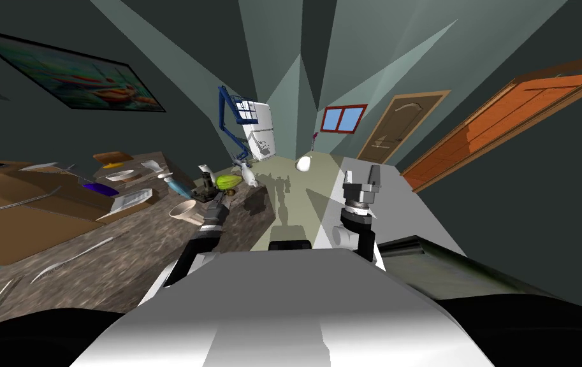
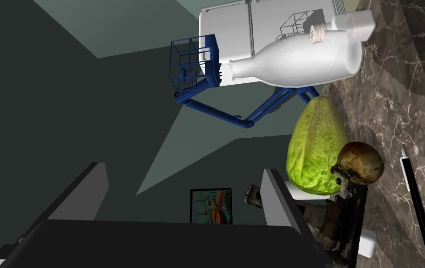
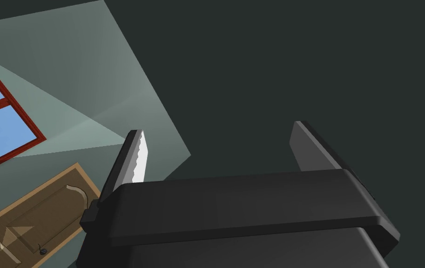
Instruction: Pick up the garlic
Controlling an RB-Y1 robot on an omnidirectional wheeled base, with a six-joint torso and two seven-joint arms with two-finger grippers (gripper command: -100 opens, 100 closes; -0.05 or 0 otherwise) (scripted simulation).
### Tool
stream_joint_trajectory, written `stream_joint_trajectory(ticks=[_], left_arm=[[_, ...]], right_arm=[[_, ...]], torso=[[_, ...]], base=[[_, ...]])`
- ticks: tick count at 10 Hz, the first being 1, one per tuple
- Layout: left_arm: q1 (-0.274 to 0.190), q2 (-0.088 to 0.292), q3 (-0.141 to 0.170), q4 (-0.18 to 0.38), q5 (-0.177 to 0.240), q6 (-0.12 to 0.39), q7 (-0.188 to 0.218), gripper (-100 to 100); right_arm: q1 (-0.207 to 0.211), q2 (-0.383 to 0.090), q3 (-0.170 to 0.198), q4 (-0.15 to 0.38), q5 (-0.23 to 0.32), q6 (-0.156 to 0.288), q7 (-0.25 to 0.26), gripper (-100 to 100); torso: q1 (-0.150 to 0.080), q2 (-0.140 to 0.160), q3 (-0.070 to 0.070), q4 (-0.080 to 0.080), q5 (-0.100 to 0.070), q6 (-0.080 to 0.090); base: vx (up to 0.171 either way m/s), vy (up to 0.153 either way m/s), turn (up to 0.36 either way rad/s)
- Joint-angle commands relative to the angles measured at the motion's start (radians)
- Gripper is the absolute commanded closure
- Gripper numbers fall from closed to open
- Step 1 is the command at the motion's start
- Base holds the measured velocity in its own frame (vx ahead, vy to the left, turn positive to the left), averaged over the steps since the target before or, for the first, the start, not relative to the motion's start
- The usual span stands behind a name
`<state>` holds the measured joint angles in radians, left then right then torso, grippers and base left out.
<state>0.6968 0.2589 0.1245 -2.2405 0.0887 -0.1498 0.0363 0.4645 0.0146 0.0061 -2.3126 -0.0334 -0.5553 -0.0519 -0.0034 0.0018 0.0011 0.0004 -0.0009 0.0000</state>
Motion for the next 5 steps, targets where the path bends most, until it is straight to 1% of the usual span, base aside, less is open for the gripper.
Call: stream_joint_trajectory(ticks=[1,2,3,4,5], left_arm=[[0.018,0.013,0.0,0.003,0.001,0.05,-0.003,-100],[0.029,0.027,0.005,0.003,0.004,0.079,-0.002,-100],[0.029,0.027,0.005,0.003,0.004,0.094,-0.002,-100],[0.039,0.042,0.01,0.004,0.007,0.131,-0.001,-100],[0.049,0.059,0.015,0.006,0.009,0.156,0.0,-100]], right_arm=[[0.0,0.0,0.0,0.0,0.0,0.0,0.0,0],[0.0,0.0,0.0,0.0,0.0,0.0,0.0,0],[0.0,0.0,0.0,0.0,0.0,0.0,0.0,0],[0.0,0.0,0.0,0.0,0.0,0.0,0.0,0],[0.0,0.0,0.0,0.0,0.0,0.0,0.0,0]], torso=[[0.0,0.0,0.0,0.0,0.0,0.0],[0.0,0.0,0.0,0.0,0.0,0.0],[-0.001,-0.001,0.0,0.0,0.0,0.0],[0.0,-0.002,-0.001,0.0,0.0,0.0],[0.001,-0.002,-0.001,0.0,0.0,0.0]], base=[[-0.015,-0.065,-0.099],[0.003,-0.071,-0.091],[0.011,-0.052,-0.027],[0.015,-0.038,-0.064],[0.024,-0.031,-0.092]])
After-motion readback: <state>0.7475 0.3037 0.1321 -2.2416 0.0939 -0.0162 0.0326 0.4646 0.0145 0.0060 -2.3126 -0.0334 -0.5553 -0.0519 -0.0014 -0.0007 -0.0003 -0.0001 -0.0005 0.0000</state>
